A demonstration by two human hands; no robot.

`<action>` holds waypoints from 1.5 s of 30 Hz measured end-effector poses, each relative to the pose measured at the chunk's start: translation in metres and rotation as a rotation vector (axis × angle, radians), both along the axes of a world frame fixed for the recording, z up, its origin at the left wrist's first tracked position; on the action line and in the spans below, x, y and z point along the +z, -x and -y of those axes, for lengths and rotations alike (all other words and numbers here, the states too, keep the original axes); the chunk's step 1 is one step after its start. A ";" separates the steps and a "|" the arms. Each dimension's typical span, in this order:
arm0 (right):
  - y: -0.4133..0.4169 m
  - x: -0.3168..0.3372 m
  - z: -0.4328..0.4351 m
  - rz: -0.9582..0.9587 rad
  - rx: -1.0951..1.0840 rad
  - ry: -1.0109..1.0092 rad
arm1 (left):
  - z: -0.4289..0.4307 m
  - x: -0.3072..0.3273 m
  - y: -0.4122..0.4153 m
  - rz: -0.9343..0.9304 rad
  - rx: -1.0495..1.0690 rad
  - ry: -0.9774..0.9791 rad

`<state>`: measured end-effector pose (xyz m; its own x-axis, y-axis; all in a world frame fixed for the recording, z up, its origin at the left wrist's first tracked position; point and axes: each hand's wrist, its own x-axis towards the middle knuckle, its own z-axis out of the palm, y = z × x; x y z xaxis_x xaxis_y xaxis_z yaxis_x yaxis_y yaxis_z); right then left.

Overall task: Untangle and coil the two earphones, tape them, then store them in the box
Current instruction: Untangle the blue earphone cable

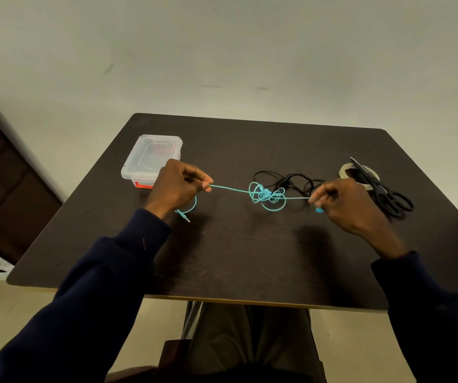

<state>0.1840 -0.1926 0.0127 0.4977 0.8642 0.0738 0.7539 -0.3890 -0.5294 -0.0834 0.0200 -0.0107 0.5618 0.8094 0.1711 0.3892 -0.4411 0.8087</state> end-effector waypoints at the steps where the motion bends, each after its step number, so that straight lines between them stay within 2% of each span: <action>1: 0.000 0.000 0.003 -0.019 0.039 0.060 | -0.001 -0.001 0.002 -0.046 -0.071 0.016; 3: 0.001 -0.001 0.006 -0.057 0.117 0.205 | -0.002 -0.003 0.004 -0.143 -0.175 0.027; 6: 0.004 -0.002 0.008 -0.114 0.191 0.345 | -0.001 -0.008 0.001 -0.270 -0.214 0.037; 8: 0.008 -0.001 0.006 -0.119 0.224 0.386 | 0.004 -0.009 -0.004 -0.322 -0.214 0.028; 10: 0.012 0.005 0.003 -0.121 0.228 0.367 | 0.010 -0.011 -0.011 -0.343 -0.192 -0.073; 13: 0.017 0.013 -0.006 -0.106 0.200 0.281 | 0.019 -0.014 -0.025 -0.273 -0.256 -0.195; 16: 0.027 0.011 -0.019 -0.034 0.138 0.122 | 0.024 -0.018 -0.042 -0.222 -0.304 -0.216; 20: 0.046 -0.003 -0.042 -0.033 0.100 -0.110 | 0.026 -0.016 -0.060 -0.094 -0.331 -0.233; 24: 0.055 -0.029 -0.057 0.024 0.128 -0.126 | 0.028 -0.011 -0.073 -0.070 -0.411 -0.250; 28: 0.060 -0.046 -0.061 0.018 0.116 -0.293 | 0.028 -0.017 -0.080 0.022 -0.318 -0.191; 33: 0.051 -0.047 -0.046 0.098 0.066 -0.609 | 0.023 -0.019 -0.071 0.296 -0.112 0.067; 40: 0.045 -0.048 -0.031 0.180 0.127 -0.680 | 0.022 -0.009 -0.060 0.290 -0.015 0.003; 45: 0.035 -0.048 -0.018 0.053 0.031 -0.696 | 0.016 -0.006 -0.043 0.309 0.039 -0.001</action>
<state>0.1487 -0.1746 -0.0350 0.4541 0.6207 0.6392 0.7907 0.0498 -0.6101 -0.0402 0.0045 -0.0170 0.4518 0.8289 0.3300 0.1416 -0.4318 0.8908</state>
